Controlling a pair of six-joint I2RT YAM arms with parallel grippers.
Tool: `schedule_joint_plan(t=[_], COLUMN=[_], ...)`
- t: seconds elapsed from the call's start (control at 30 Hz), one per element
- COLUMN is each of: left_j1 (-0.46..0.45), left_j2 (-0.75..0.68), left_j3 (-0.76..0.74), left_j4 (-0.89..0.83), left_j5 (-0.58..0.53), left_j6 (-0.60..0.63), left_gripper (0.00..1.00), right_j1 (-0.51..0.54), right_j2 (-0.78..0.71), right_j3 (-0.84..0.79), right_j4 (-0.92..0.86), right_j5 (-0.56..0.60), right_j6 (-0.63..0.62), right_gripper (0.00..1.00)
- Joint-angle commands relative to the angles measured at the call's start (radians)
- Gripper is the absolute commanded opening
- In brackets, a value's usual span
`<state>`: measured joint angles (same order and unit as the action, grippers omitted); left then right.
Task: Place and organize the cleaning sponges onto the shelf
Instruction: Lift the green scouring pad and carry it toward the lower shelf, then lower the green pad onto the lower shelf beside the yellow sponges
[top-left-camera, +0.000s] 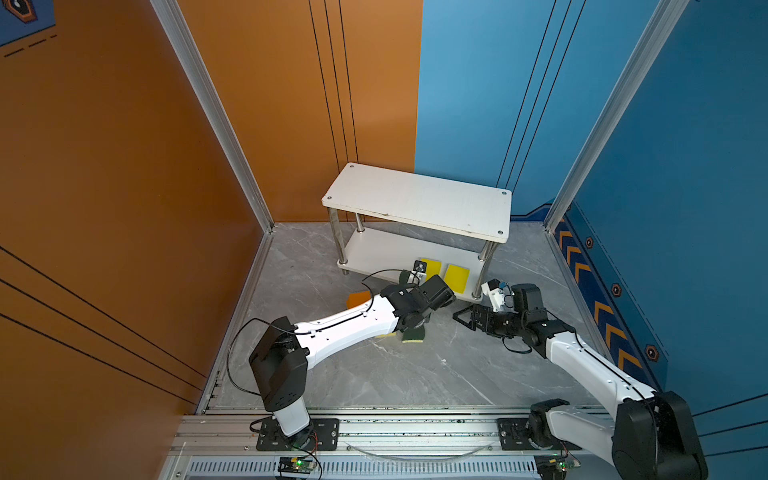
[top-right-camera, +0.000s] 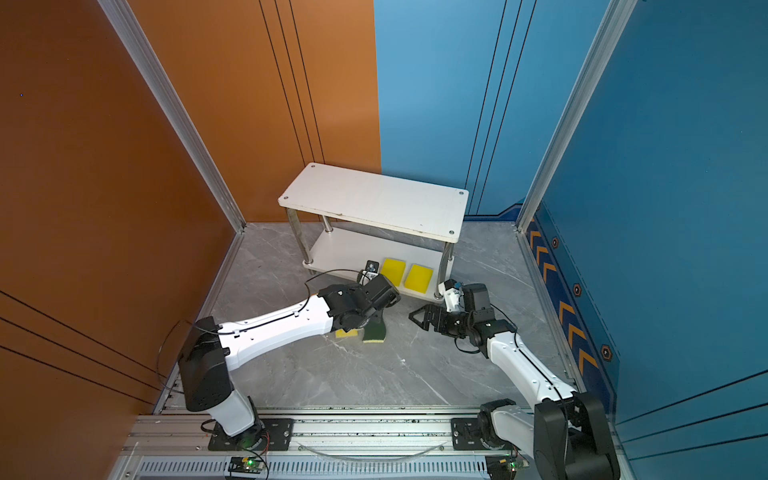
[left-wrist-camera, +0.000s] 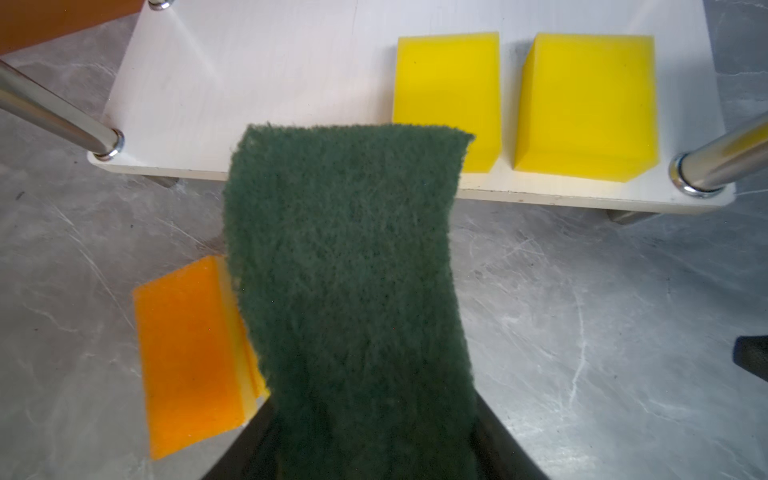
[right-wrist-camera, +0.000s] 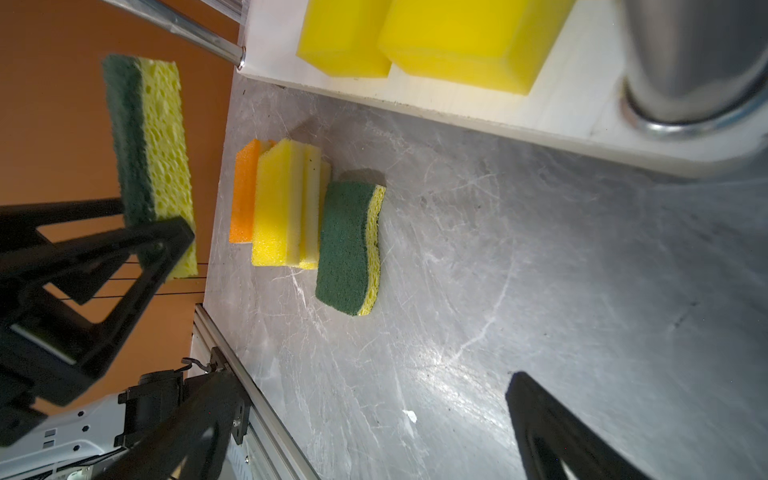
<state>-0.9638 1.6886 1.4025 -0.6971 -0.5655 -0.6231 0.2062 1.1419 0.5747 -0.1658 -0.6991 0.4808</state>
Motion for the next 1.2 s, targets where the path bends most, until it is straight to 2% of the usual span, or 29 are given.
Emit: schedule_joint_plan(t=[0.0,0.27,0.43,0.83,1.17], left_j1=[0.04,0.143,0.219,0.316,0.367], left_j2=[-0.046,-0.149,-0.184,-0.167,-0.112], left_j3=[-0.046,-0.172,-0.201,-0.235,-0.272], left_j4=[0.025,0.195,0.262,0.435,0.605], left_j5=[-0.019,0.055,0.109,0.229,0.299], left_j6=[0.077,0.185,0.252,0.356,0.373], left_gripper=[0.57,0.57,0.58,0.61,0.59], right_j1=[0.009,0.013,0.015,0.023,0.02], right_j2=[-0.013,-0.053,-0.075,-0.103,-0.124], right_j3=[-0.018,-0.021,-0.021,-0.02,-0.021], right_j4=[0.024,0.022,0.014,-0.006,-0.026], right_j5=[0.011,0.015,0.029,0.064,0.084], right_j6=[0.021,0.034,0.042,0.058,0.05], right_gripper=[1.0,1.0,1.0,1.0,1.0])
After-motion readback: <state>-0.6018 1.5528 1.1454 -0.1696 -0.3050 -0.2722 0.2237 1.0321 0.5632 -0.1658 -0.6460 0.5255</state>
